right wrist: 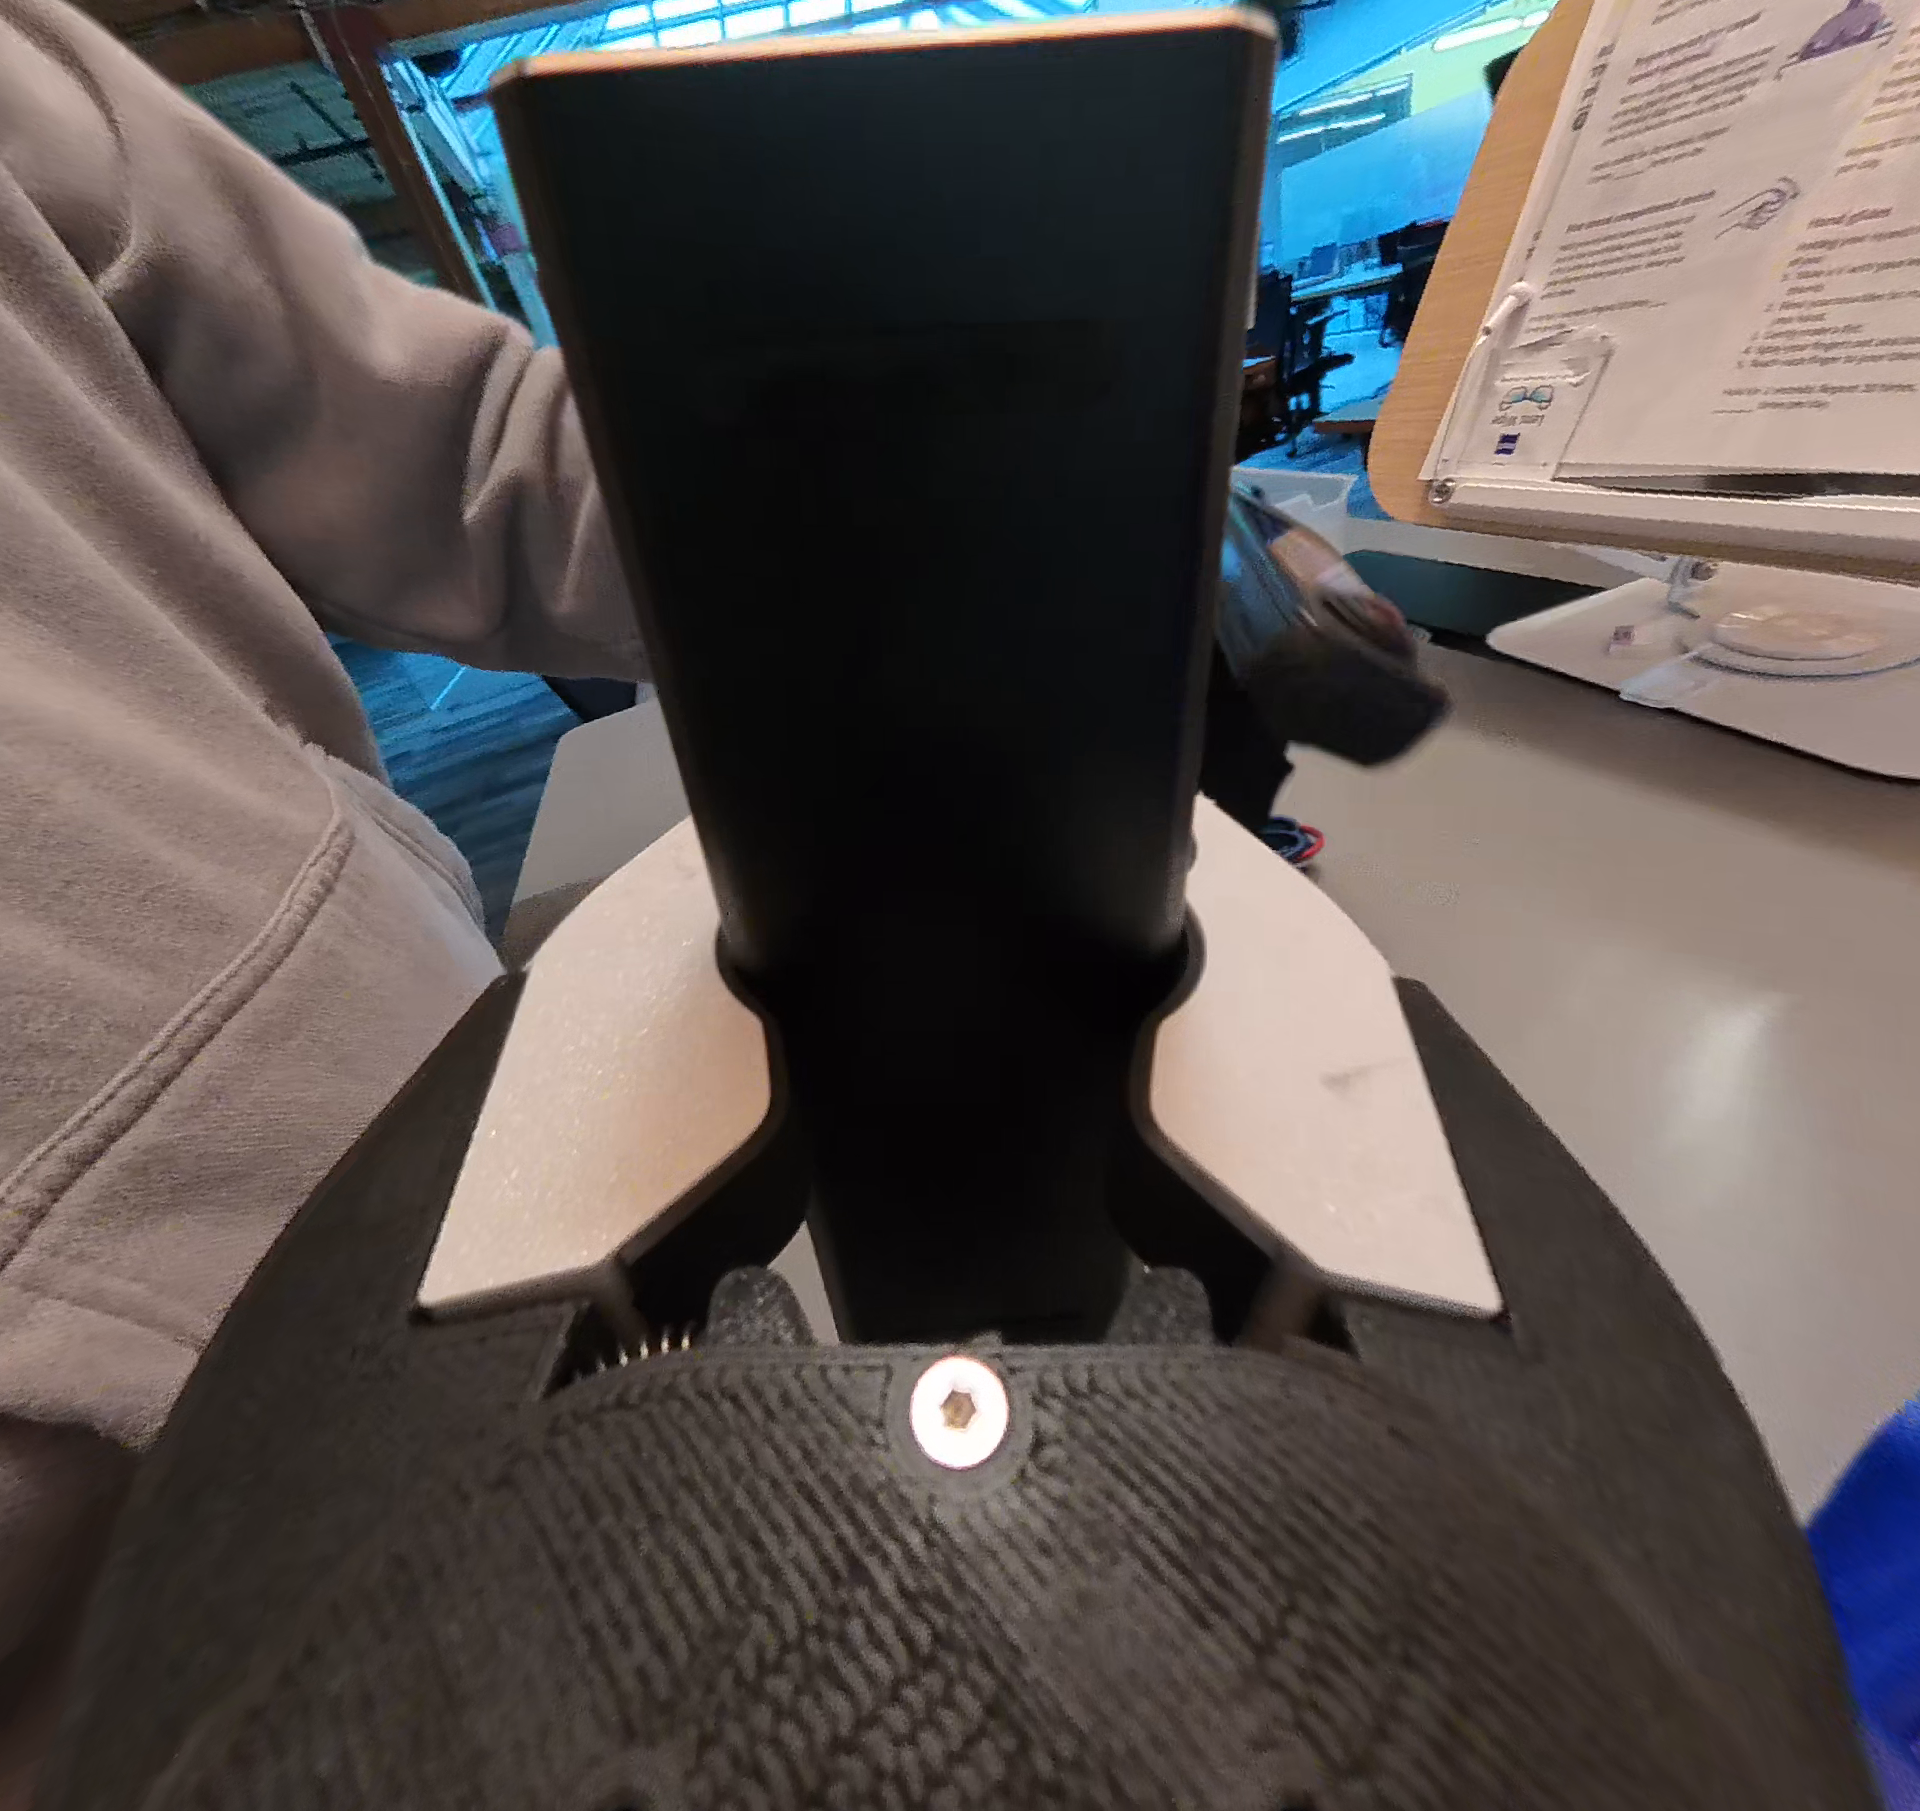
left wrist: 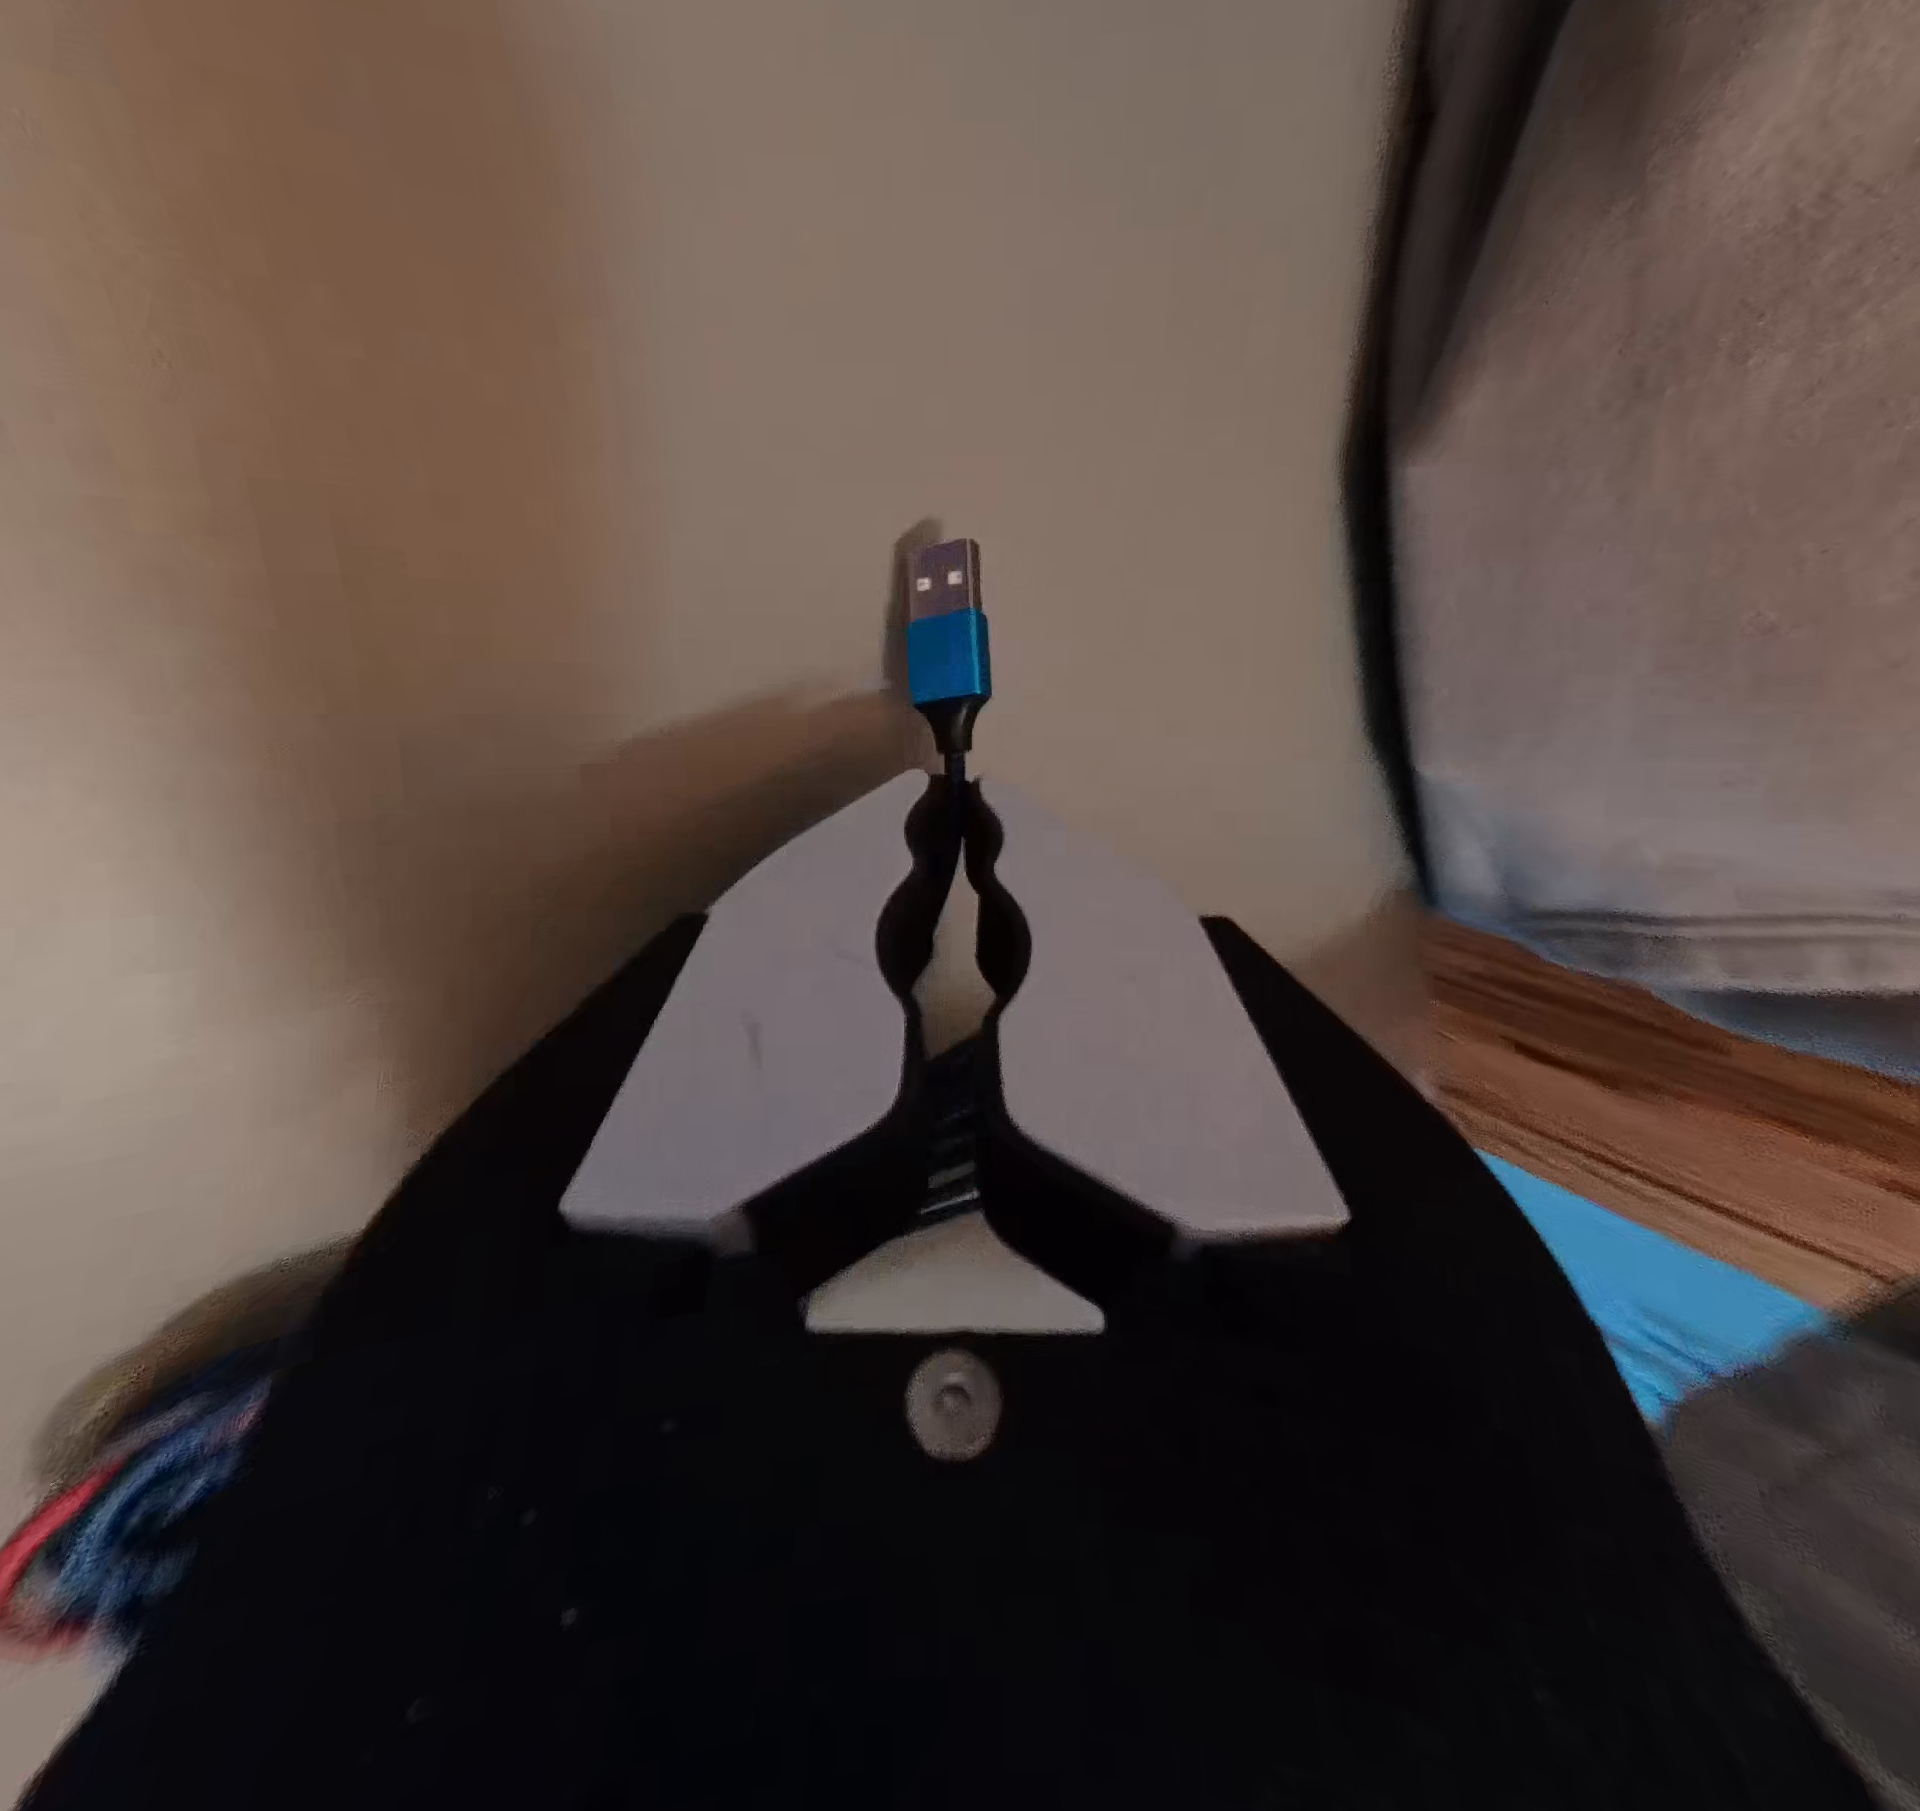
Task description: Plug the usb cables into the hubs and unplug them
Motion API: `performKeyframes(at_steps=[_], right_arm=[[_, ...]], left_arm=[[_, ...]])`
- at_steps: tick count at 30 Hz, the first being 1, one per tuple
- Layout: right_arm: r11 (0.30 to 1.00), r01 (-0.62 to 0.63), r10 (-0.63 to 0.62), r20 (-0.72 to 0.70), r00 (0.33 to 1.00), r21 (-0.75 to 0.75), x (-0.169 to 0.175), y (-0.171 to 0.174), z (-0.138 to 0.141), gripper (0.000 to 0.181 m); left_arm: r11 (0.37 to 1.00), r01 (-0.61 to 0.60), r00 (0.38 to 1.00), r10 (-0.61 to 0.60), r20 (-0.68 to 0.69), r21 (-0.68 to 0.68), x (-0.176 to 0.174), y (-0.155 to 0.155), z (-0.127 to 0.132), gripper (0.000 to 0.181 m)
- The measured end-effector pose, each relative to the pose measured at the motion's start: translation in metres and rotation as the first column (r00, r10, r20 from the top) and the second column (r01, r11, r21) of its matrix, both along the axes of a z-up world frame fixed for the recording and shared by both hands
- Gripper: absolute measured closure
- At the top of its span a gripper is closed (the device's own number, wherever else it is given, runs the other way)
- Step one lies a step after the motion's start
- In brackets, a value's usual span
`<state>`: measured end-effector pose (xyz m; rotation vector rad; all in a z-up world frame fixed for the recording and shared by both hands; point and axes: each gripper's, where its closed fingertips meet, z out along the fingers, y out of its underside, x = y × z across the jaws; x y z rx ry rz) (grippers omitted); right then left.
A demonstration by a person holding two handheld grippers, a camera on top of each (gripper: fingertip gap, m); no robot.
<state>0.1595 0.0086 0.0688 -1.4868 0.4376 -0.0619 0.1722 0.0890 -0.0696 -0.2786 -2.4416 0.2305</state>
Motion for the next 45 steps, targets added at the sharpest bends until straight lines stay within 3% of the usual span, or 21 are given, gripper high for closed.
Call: performKeyframes(at_steps=[4,7,11,14,18,29,45], right_arm=[[0.998,0.060,-0.060,0.008,0.998,0.011,0.009,-0.007,0.002,0.108],[0.997,0.071,-0.071,0.015,0.997,0.013,0.012,-0.007,0.003,0.108],[0.997,0.074,-0.074,0.024,0.997,0.004,0.017,0.000,0.006,0.108],[0.999,0.033,-0.033,0.027,0.999,0.015,0.016,0.008,0.011,0.108],[0.999,-0.039,0.038,0.034,0.999,0.012,0.013,0.021,0.010,0.108],[0.981,-0.185,0.183,0.039,0.982,0.058,-0.002,0.046,0.014,0.108],[0.982,-0.173,0.175,-0.011,0.985,0.071,-0.002,0.047,0.009,0.108]], left_arm=[[0.969,-0.091,0.938,0.162,0.306,-0.231,0.030,-0.017,0.025,0.179],[0.913,-0.119,0.825,0.310,0.473,-0.391,0.048,-0.022,0.055,0.179],[0.816,-0.087,0.664,0.475,0.577,-0.571,0.054,-0.024,0.100,0.179],[0.819,0.030,0.564,0.460,0.686,-0.573,0.039,-0.024,0.121,0.180],[0.861,0.111,0.519,0.376,0.768,-0.496,0.016,-0.024,0.139,0.179],[0.911,0.047,0.667,0.277,0.691,-0.411,-0.004,-0.031,0.135,0.179],[0.920,-0.016,0.702,0.289,0.651,-0.391,-0.007,-0.035,0.133,0.180]])
